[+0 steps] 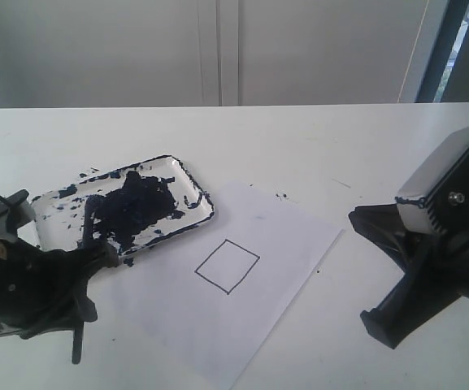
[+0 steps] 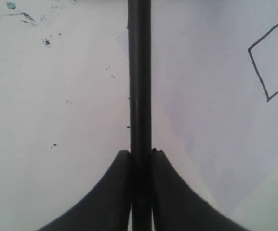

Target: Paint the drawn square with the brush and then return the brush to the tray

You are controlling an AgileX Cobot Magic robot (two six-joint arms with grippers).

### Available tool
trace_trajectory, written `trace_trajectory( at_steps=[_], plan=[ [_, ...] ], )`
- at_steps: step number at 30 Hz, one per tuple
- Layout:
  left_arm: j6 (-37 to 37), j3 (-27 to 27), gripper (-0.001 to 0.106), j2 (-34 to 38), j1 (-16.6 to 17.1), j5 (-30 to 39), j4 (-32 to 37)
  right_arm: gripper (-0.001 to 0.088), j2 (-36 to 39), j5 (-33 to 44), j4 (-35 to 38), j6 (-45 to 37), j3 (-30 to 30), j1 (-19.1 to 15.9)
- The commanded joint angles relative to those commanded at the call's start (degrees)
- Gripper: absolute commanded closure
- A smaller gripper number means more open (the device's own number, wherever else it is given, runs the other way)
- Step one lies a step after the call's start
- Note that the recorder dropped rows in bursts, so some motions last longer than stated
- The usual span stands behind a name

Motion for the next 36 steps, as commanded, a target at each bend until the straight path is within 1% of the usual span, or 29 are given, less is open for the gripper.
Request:
trace_trajectory(
  at_steps=[4, 6, 9, 10, 11, 12, 15, 16, 20, 23, 25, 28, 36],
  plan=[
    [-4.22, 0.00, 0.105, 1.78, -2.01, -4.72, 0.00, 0.0868, 0.00, 0.11, 0.00, 0.00, 0.00, 0.00],
    [-7.69, 0.00, 0.105, 2.91, -2.95, -7.88, 0.00, 0.0868, 0.00, 0.11, 0.00, 0.00, 0.00, 0.00],
    [-12.75, -0.12, 0.105, 5.54, -4.78, -15.05, -0.27, 0.0868, 0.00, 0.34, 0.00, 0.00, 0.00, 0.00],
    [-13.99, -0.12, 0.105, 6.25, -5.21, -16.05, -0.41, 0.0868, 0.00, 0.34, 0.00, 0.00, 0.00, 0.00],
    [-15.00, -0.12, 0.105, 7.66, -5.61, -18.22, -0.87, 0.0868, 0.00, 0.34, 0.00, 0.00, 0.00, 0.00],
    [-15.00, -0.12, 0.105, 8.29, -5.72, -18.86, -1.97, 0.0868, 0.00, 0.34, 0.00, 0.00, 0.00, 0.00],
    [-15.00, -0.48, 0.105, 10.59, -6.95, -23.06, -6.55, 0.0868, 0.00, 0.34, 0.00, 0.00, 0.00, 0.00],
    [-15.00, -1.04, 0.105, 11.04, -6.94, -22.63, -6.55, 0.0868, 0.00, 0.34, 0.00, 0.00, 0.00, 0.00],
    [-14.85, -5.57, 0.105, 13.87, -9.89, -22.22, -6.80, 0.0868, 0.00, -0.12, 0.00, 0.00, 0.00, 0.00],
    [-14.85, -7.12, 0.105, 14.65, -10.42, -22.03, -6.80, 0.0868, 0.00, 0.01, 0.00, 0.00, 0.00, 0.00],
    [-14.85, -7.29, 0.105, 14.65, -10.56, -22.02, -7.03, 0.0868, 0.00, 0.01, 0.00, 0.00, 0.00, 0.00],
    [-14.66, -7.29, 0.105, 14.65, -10.81, -22.36, -9.42, 0.0868, 0.00, 0.01, 0.00, 0.00, 0.00, 0.00],
    [-14.66, -7.29, 0.105, 14.65, -10.81, -22.12, -10.75, 0.0868, 0.00, -0.10, 0.14, 0.00, 0.00, 0.00]
  ],
)
